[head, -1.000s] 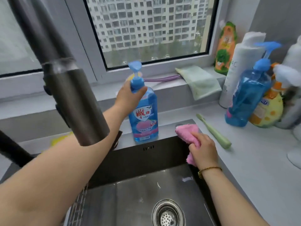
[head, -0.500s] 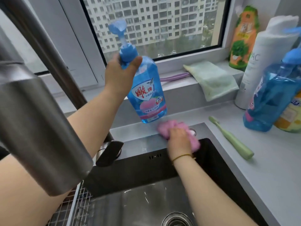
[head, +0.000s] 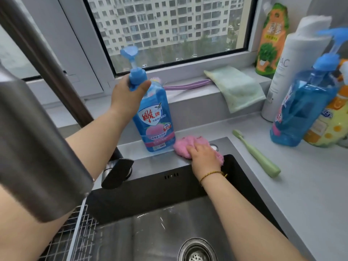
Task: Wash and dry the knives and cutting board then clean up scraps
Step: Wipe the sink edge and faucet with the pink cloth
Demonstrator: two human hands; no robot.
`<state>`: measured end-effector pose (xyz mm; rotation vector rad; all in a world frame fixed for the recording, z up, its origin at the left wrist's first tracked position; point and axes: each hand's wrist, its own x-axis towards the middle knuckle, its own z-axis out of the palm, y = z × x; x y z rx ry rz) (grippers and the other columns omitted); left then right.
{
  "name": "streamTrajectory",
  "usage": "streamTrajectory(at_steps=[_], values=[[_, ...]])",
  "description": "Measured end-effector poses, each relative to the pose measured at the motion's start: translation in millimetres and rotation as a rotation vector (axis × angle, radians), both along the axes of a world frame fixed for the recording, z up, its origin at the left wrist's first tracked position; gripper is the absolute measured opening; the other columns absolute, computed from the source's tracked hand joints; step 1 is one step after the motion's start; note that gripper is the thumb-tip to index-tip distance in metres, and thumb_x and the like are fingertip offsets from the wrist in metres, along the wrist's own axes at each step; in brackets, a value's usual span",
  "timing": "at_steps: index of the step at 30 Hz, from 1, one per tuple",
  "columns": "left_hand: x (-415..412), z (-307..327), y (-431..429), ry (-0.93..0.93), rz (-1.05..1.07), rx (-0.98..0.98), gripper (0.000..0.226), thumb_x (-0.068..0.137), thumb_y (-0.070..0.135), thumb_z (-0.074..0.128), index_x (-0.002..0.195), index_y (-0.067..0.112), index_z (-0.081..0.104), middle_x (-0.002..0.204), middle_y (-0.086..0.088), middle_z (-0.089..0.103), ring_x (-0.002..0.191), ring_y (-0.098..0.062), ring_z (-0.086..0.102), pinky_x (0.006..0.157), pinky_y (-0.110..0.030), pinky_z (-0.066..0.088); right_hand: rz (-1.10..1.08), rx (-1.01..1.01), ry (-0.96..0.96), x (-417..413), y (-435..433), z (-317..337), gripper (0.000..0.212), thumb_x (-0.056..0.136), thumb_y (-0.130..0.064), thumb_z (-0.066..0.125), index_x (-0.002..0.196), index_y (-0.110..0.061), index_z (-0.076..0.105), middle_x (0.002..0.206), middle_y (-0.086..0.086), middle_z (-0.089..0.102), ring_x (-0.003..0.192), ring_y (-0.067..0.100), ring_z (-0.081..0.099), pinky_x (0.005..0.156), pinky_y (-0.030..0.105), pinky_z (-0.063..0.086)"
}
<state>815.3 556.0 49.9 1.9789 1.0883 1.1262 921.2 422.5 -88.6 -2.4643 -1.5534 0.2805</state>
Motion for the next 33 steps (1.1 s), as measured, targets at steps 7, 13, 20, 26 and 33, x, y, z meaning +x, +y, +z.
streamTrajectory(at_steps=[7, 13, 20, 26, 33], values=[[-1.1, -5.9, 0.9, 0.000, -0.021, -0.088, 0.040, 0.090, 0.026, 0.056, 0.125, 0.006, 0.050, 0.122, -0.009, 0.057, 0.108, -0.023, 0.054, 0.093, -0.036, 0.045, 0.042, 0.053, 0.039, -32.2, 7.1, -3.5, 0.056, 0.089, -0.008, 0.046, 0.141, -0.016, 0.027, 0.146, 0.006, 0.030, 0.130, 0.024, 0.031, 0.106, 0.038, 0.033], [-0.9, -2.8, 3.5, 0.067, -0.031, -0.047, 0.039, 0.091, 0.026, 0.054, 0.125, 0.007, 0.051, 0.122, -0.008, 0.057, 0.109, -0.021, 0.053, 0.087, -0.029, 0.041, 0.187, 0.041, 0.061, -35.0, -8.2, 1.2, 0.046, 0.091, -0.011, 0.045, 0.136, -0.019, 0.039, 0.141, 0.003, 0.038, 0.127, 0.022, 0.034, 0.105, 0.035, 0.034], [0.7, -6.3, 0.0, 0.062, -0.005, -0.094, 0.043, 0.092, 0.027, 0.053, 0.128, 0.005, 0.047, 0.128, -0.010, 0.054, 0.114, -0.024, 0.052, 0.087, -0.028, 0.040, -0.046, 0.227, 0.593, -48.1, -66.3, 10.7, 0.040, 0.086, -0.005, 0.045, 0.123, -0.015, 0.057, 0.117, 0.004, 0.060, 0.105, 0.016, 0.055, 0.090, 0.022, 0.043], [0.8, -7.1, -11.3, 0.187, 0.019, -0.067, 0.050, 0.090, 0.036, 0.054, 0.131, 0.008, 0.043, 0.133, -0.012, 0.051, 0.119, -0.029, 0.048, 0.094, -0.035, 0.038, -0.276, 0.325, 0.863, -40.5, -108.7, 17.6, 0.034, 0.086, 0.001, 0.043, 0.114, -0.010, 0.058, 0.095, 0.000, 0.056, 0.082, 0.006, 0.051, 0.065, 0.006, 0.042], [-21.3, -7.1, -33.5, 0.357, 0.023, 0.093, 0.063, 0.091, 0.037, 0.051, 0.141, 0.008, 0.027, 0.142, -0.017, 0.038, 0.129, -0.034, 0.036, 0.105, -0.043, 0.027, -0.456, 0.394, 0.754, -50.4, -144.3, 28.0, 0.036, 0.085, 0.001, 0.042, 0.116, -0.007, 0.058, 0.093, 0.001, 0.057, 0.084, 0.011, 0.053, 0.072, 0.017, 0.044]])
